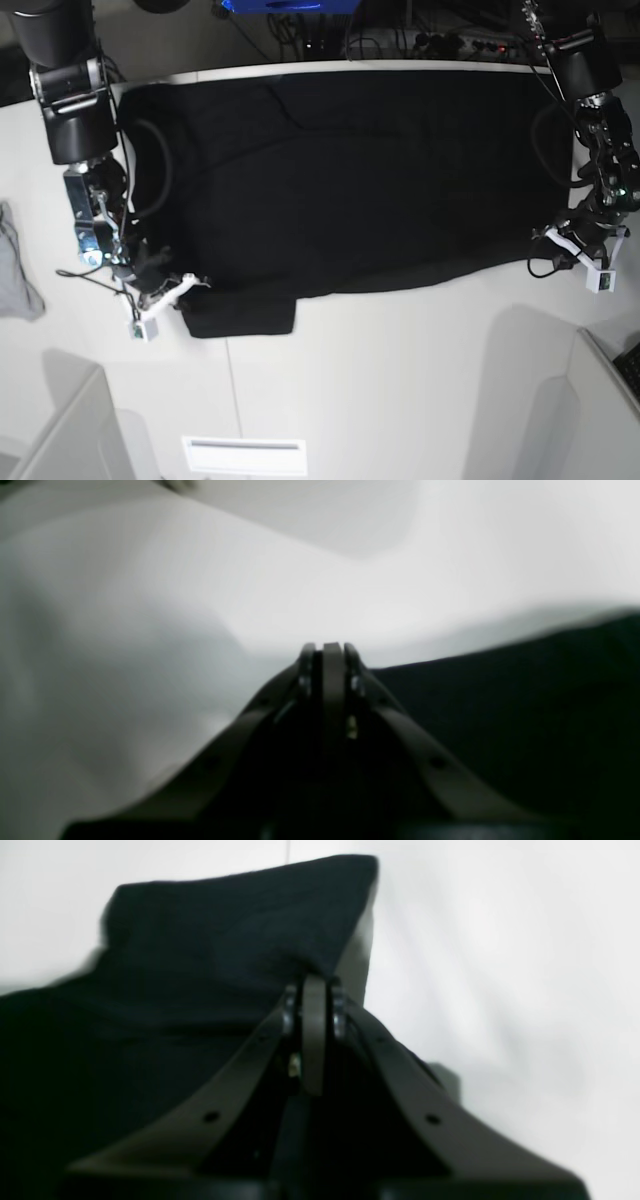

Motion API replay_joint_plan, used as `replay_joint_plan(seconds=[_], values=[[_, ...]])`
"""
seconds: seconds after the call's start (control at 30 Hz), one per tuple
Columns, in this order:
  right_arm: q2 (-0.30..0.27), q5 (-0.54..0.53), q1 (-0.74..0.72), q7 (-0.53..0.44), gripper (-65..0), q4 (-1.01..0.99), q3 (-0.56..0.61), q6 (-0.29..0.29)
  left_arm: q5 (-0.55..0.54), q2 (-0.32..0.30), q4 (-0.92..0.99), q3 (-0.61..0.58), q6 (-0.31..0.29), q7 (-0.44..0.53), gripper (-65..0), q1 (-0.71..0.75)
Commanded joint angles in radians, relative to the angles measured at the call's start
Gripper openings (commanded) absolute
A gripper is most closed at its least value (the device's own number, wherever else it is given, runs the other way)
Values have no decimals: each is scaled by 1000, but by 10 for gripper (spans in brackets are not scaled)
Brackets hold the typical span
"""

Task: Fold the T-shirt properly
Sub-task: 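Lift the hem with both grippers and fold it toward the collar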

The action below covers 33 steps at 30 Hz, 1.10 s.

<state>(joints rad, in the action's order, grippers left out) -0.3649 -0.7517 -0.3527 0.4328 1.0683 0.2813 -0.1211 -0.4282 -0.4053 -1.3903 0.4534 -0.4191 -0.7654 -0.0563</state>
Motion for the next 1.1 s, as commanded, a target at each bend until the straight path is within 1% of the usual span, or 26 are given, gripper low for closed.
replay_joint_plan(seconds=[0.0,0.13,0.2,0.3,0.37,0.57,0.77,1.0,1.07], values=[[-15,-2,-13,-15,-650,39,-26,-4,-13,-24,-34,8,-1,19,-650,-4],[-15,-2,33,5,-650,92,-66,-4,-28,-20,-93,8,-1,16,-650,59],[-15,-2,53,34,-650,115,-92,-4,-84,-20,-119,11,-1,-7,-650,86],[-15,-2,93,47,-650,166,-127,-4,-171,-24,-153,75,-1,-38,-650,128],[-15,-2,122,47,-650,209,-144,-4,-196,-24,-183,101,-1,-52,-650,155],[-15,-7,202,48,-650,304,-181,-4,-197,-22,-258,106,-1,-58,-650,215],[-6,-9,275,140,-650,413,-270,-4,-199,-20,-320,107,-1,-58,-650,283],[-4,-10,366,192,-650,522,-320,-4,-200,-20,-335,107,-1,-58,-650,332],[-4,-10,392,197,-650,542,-337,-4,-229,-20,-340,107,-1,-58,-650,345]])
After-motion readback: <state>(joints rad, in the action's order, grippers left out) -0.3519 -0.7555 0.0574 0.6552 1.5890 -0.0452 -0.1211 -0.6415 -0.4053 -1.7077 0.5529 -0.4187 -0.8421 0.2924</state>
